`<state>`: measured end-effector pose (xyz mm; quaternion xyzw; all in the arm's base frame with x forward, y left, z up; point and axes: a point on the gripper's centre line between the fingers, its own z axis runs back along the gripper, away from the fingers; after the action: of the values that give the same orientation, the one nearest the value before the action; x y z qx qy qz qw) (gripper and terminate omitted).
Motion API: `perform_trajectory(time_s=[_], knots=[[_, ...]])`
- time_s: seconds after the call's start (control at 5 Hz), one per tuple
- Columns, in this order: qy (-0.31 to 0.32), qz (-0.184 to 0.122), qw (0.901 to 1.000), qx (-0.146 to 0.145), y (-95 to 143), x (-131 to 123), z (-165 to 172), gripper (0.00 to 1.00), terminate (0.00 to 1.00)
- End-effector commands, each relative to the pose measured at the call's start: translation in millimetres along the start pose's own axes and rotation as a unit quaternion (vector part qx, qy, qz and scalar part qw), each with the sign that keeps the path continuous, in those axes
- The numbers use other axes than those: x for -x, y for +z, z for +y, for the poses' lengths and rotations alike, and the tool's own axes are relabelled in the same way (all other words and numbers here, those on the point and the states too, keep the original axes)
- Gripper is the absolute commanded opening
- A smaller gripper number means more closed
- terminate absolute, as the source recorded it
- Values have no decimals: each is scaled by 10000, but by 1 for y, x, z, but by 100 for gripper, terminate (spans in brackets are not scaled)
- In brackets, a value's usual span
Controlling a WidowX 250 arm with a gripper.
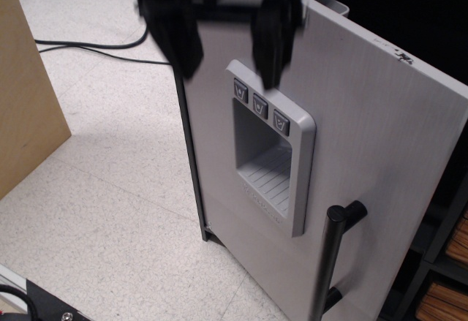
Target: Close fridge
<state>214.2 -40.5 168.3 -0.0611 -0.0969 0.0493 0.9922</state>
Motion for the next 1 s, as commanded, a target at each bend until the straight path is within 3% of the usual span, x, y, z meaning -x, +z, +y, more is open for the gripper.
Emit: perform_trajectory(time_s=[0.0, 0.2, 0.6, 0.8], knots=[[-318, -123, 9994, -104, -39, -22, -20, 100, 0], [-438, -444, 9980, 94, -50, -40, -36, 100, 0], [-297, -606, 9976, 180, -69, -71, -54, 100, 0], [-237, -923, 9951, 252, -74, -86, -62, 100, 0]])
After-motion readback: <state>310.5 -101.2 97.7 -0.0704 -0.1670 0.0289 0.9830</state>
